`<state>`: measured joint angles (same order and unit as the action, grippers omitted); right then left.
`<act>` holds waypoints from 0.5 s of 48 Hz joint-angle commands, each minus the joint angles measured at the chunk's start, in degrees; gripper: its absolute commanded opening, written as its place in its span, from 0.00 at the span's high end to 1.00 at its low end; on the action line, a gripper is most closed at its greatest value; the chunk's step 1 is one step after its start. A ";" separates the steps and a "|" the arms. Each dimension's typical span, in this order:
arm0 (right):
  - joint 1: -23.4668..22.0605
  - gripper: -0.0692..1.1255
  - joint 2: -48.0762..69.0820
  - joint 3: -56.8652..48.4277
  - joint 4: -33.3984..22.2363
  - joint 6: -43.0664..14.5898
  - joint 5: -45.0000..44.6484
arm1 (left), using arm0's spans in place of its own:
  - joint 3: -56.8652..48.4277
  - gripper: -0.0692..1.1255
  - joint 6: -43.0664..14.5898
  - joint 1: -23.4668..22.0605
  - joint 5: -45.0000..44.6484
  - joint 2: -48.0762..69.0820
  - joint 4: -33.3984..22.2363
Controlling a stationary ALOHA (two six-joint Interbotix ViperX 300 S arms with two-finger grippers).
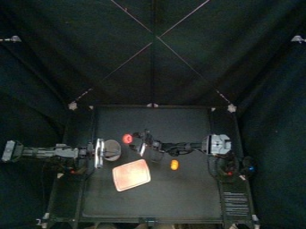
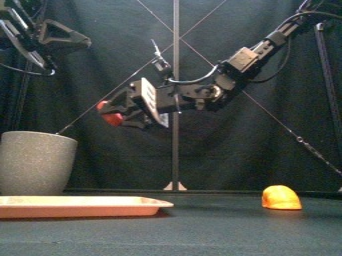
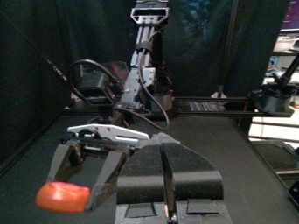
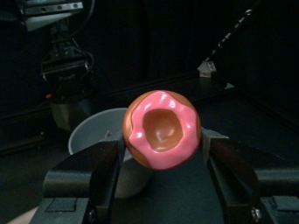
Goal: Pick the donut then place it in the grey bowl
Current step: Place donut in the grey bowl
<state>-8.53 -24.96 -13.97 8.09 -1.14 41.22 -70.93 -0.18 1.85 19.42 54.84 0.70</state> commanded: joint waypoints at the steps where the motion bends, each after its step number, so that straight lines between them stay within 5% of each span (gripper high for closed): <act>1: 1.67 0.33 -1.49 6.86 3.16 0.00 0.18 | 0.97 0.97 -0.09 0.09 0.53 -0.26 0.09; 24: 3.78 0.32 -8.53 20.13 6.06 0.44 -14.06 | 0.88 0.97 -0.09 0.09 0.62 -0.18 1.14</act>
<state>-4.22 -34.45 3.16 14.41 -0.88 29.09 -70.93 -0.18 1.85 19.42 54.84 1.58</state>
